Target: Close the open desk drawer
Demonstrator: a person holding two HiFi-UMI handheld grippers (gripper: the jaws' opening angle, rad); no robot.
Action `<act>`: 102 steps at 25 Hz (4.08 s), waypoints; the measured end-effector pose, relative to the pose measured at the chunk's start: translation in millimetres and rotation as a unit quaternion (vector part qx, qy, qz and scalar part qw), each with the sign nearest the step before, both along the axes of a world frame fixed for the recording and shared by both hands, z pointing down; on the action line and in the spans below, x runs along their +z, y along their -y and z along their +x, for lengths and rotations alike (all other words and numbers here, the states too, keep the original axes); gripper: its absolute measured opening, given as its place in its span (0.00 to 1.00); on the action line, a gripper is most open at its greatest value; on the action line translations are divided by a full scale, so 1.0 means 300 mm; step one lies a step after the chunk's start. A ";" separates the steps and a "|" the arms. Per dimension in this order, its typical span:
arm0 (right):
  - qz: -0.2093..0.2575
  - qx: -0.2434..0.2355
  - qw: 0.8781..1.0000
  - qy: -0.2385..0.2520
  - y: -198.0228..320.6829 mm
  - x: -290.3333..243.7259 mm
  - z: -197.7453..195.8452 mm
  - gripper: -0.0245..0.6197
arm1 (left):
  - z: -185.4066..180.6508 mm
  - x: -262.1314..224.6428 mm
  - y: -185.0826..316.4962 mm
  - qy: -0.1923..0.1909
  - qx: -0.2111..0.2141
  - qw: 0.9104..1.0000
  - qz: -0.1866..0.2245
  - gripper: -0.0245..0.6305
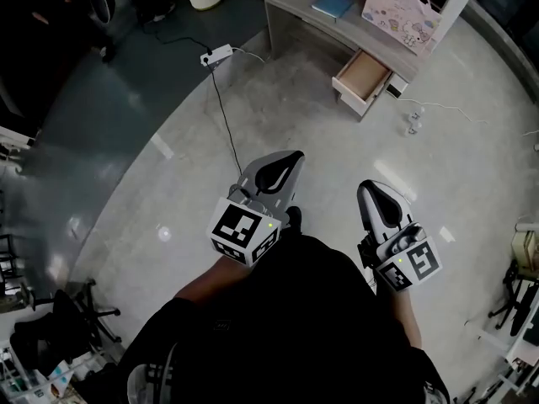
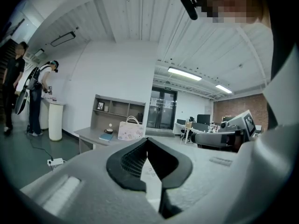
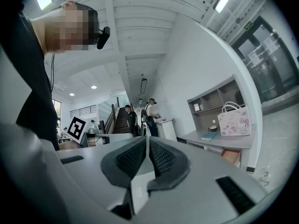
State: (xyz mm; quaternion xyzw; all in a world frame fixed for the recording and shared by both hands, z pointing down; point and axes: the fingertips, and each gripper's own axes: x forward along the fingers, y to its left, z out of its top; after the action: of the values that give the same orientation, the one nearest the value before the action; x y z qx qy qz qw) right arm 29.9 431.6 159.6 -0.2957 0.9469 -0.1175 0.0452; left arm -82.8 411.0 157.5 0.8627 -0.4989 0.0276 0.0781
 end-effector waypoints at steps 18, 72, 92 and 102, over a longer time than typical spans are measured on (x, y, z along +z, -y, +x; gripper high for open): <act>-0.054 -0.003 0.998 0.015 0.704 0.149 -0.057 0.07 | -0.037 0.104 0.734 0.029 0.014 0.999 -0.022 0.05; -0.338 0.276 0.899 -0.041 1.619 1.784 0.236 0.31 | 0.185 1.773 1.757 0.101 0.155 0.947 -0.263 0.12; -0.399 0.266 0.877 0.036 1.715 2.084 0.102 0.25 | 0.175 1.940 1.765 0.097 0.172 0.935 -0.295 0.12; -0.369 0.308 0.876 0.042 1.709 1.994 0.175 0.10 | 0.211 1.866 1.760 0.086 0.201 0.935 -0.278 0.12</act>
State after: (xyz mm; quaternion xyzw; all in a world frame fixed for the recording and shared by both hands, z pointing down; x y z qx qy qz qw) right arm 82.4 -81.1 757.7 -0.5626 0.6927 -0.4512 0.0064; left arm -19.5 -117.1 717.4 0.8831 -0.2920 0.2544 0.2649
